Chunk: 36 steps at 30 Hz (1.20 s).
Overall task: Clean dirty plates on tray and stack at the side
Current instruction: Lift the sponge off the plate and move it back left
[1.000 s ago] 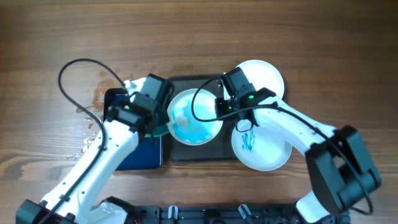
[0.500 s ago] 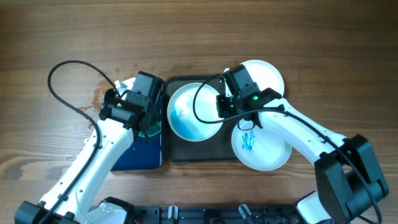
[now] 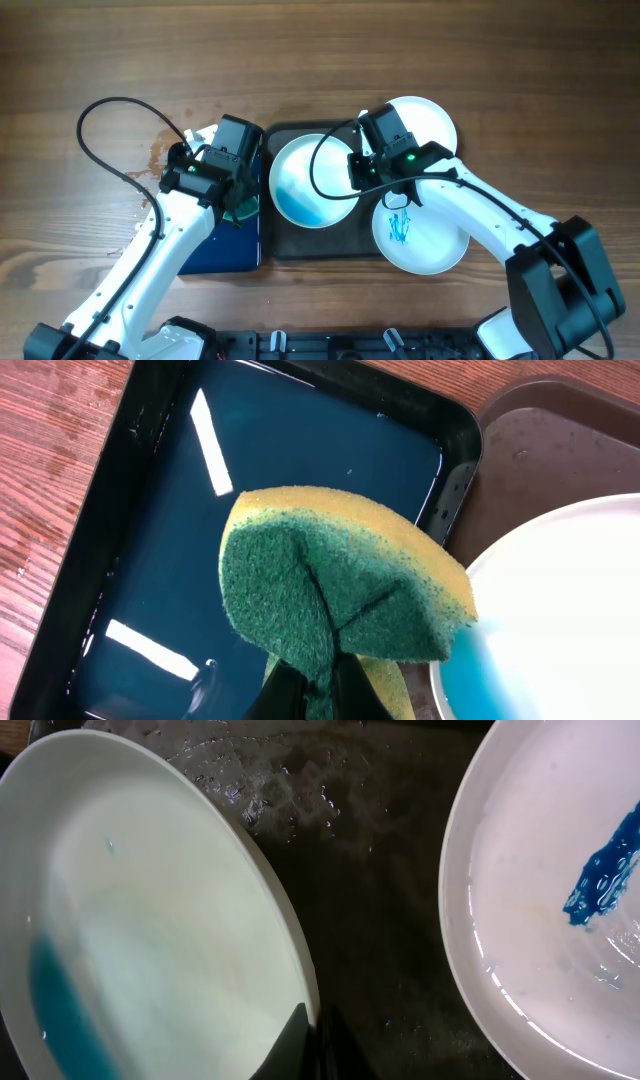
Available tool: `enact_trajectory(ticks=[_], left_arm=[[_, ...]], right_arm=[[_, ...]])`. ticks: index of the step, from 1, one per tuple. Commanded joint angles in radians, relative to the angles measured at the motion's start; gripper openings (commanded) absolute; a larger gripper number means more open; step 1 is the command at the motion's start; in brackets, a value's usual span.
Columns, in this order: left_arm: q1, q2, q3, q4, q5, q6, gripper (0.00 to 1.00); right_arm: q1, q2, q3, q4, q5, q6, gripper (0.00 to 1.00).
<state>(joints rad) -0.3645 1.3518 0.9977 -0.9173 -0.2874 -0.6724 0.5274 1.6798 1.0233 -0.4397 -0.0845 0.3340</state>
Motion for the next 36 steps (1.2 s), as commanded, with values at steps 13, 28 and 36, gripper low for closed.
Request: enact_trajectory(ticks=[13, 28, 36], left_arm=[[0.005, -0.019, 0.018, -0.001, -0.021, -0.016, 0.04], [0.005, -0.018, 0.018, -0.001, -0.021, -0.016, 0.04], [0.005, -0.018, 0.018, -0.001, -0.021, -0.016, 0.04]], right_arm=[[-0.005, -0.021, -0.002, 0.005, 0.006, -0.02, 0.04], [-0.005, -0.022, -0.002, 0.005, 0.006, -0.029, 0.04], [-0.005, -0.021, -0.002, 0.005, 0.006, -0.039, 0.04]])
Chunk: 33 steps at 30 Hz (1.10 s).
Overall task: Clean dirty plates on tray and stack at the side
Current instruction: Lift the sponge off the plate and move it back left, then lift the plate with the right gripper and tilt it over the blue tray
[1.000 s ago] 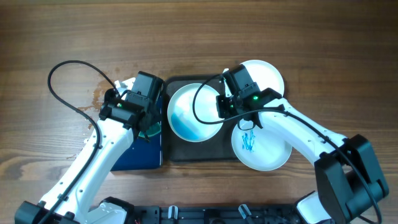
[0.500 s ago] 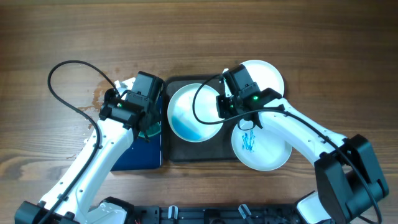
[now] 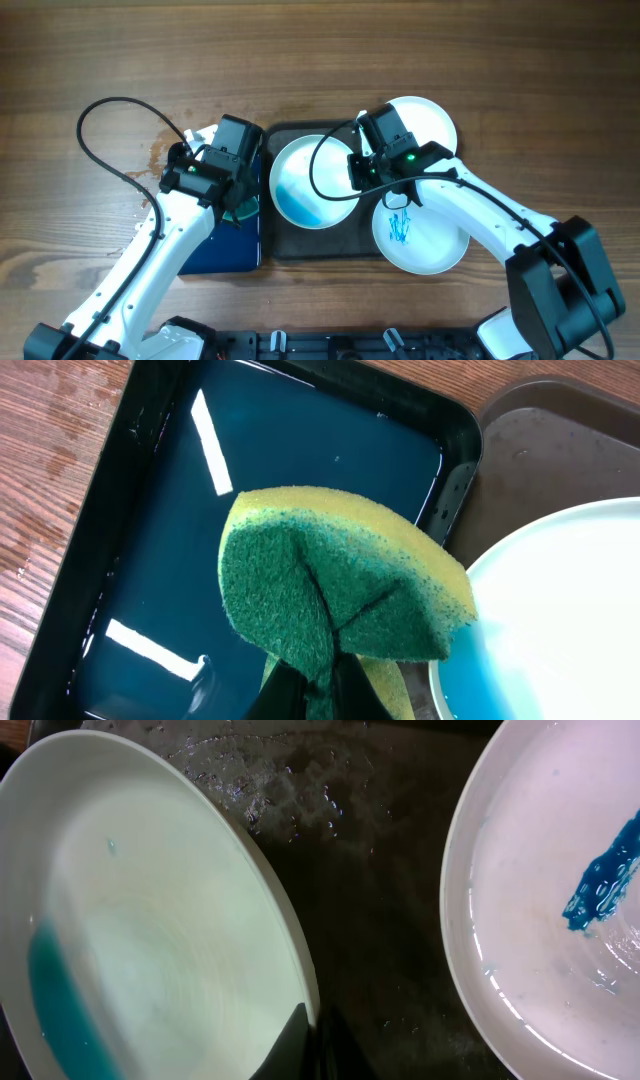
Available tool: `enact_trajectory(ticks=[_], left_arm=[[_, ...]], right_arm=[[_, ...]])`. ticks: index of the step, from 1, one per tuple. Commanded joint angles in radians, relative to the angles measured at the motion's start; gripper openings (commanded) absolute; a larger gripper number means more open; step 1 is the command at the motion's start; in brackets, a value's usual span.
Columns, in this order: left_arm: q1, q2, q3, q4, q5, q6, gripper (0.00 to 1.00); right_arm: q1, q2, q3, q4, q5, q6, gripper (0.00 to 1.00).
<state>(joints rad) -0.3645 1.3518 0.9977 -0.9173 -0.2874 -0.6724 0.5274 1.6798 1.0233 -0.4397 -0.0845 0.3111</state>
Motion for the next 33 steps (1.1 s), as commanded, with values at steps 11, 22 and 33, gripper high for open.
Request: enact_trajectory(ticks=[11, 22, 33], left_arm=[[0.005, -0.018, 0.018, -0.001, -0.021, -0.016, 0.04], [0.138, -0.018, 0.018, -0.023, 0.011, 0.019, 0.04], [0.333, -0.019, 0.107, -0.016, 0.076, 0.119, 0.04]], right_arm=[[-0.005, -0.03, -0.002, 0.048, 0.01, -0.05, 0.04], [-0.005, -0.166, -0.002, 0.071, 0.04, -0.13, 0.04], [-0.005, -0.193, 0.169, -0.186, 0.106, -0.15, 0.05]])
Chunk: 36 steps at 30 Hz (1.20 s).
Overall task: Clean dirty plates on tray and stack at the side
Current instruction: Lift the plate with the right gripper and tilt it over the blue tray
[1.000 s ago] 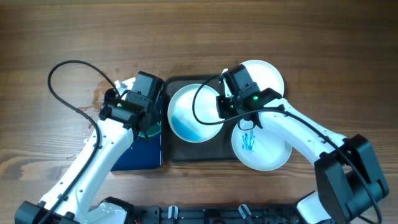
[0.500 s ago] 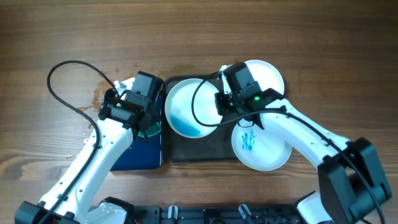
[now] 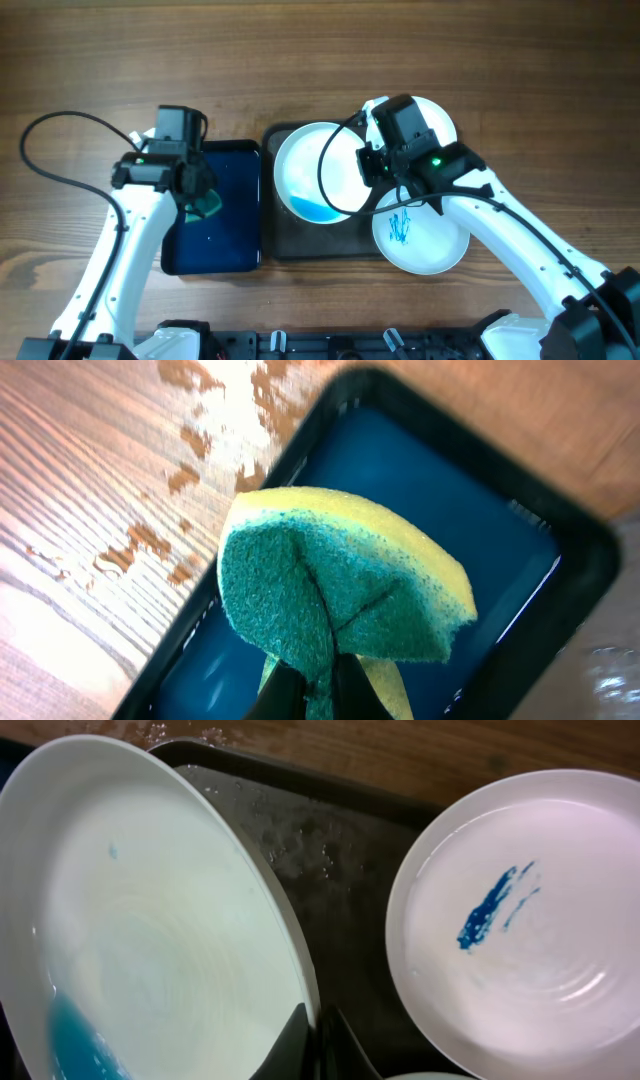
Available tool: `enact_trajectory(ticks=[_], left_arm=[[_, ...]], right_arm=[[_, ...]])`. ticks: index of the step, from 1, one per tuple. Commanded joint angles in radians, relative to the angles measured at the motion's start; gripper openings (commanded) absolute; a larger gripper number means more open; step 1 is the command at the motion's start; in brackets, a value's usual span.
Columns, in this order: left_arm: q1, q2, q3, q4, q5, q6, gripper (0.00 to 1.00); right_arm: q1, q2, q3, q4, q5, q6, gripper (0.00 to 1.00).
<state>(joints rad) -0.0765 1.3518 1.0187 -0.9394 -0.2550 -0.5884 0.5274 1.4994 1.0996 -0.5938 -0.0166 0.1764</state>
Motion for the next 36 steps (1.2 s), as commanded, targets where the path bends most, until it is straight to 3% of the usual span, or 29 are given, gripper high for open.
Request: enact_trajectory(ticks=[1, 11, 24, 36], left_arm=[[0.057, -0.019, 0.102, 0.006, 0.06, 0.036, 0.04], [0.114, -0.019, 0.252, 0.0, 0.09, 0.073, 0.04], [0.122, -0.018, 0.27, 0.0, 0.079, 0.088, 0.04], [0.317, -0.018, 0.27, -0.006, 0.111, 0.126, 0.04]], right_arm=[[-0.005, -0.013, 0.109, -0.046, 0.039, -0.015, 0.05], [-0.005, 0.032, 0.164, -0.123, 0.037, -0.009, 0.05], [0.041, 0.278, 0.448, -0.296, -0.034, 0.003, 0.04], [0.195, 0.409, 0.583, -0.288, -0.013, 0.011, 0.05]])
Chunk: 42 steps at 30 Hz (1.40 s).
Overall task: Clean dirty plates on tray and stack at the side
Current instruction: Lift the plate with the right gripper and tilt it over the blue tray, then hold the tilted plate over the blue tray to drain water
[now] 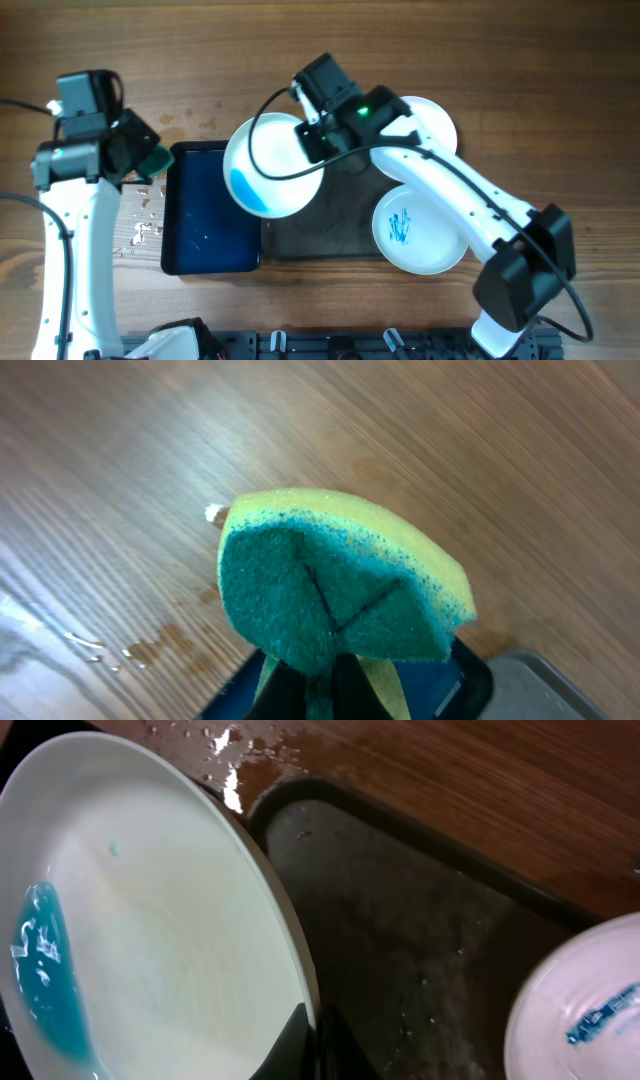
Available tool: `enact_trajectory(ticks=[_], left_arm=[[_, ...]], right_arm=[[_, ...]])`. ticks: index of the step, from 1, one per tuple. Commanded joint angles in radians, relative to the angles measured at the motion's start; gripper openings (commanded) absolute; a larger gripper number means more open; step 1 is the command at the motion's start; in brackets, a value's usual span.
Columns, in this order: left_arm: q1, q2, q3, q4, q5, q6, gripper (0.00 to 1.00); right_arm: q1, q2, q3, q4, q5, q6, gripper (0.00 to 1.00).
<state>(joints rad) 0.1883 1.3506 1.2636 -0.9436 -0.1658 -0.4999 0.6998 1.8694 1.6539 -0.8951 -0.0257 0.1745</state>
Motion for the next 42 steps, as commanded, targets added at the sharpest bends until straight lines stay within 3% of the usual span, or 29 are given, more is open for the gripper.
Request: enact_trajectory(ticks=[1, 10, 24, 35, 42], left_arm=[[0.066, -0.017, 0.025, -0.003, 0.024, 0.037, 0.04], [0.151, -0.013, 0.025, -0.005, 0.07, 0.045, 0.04], [0.157, -0.013, 0.025, -0.016, 0.072, 0.048, 0.04], [0.157, -0.013, 0.025, -0.019, 0.072, 0.048, 0.04], [0.157, -0.013, 0.025, -0.019, 0.072, 0.048, 0.04]], right_arm=[[0.03, 0.048, 0.028, 0.021, 0.012, 0.018, 0.05], [0.127, 0.071, 0.029, 0.13, 0.14, 0.019, 0.04], [0.271, 0.071, 0.029, 0.262, 0.427, -0.019, 0.05], [0.44, 0.071, 0.029, 0.468, 0.85, -0.401, 0.04], [0.491, 0.071, 0.027, 0.549, 0.965, -0.531, 0.05]])
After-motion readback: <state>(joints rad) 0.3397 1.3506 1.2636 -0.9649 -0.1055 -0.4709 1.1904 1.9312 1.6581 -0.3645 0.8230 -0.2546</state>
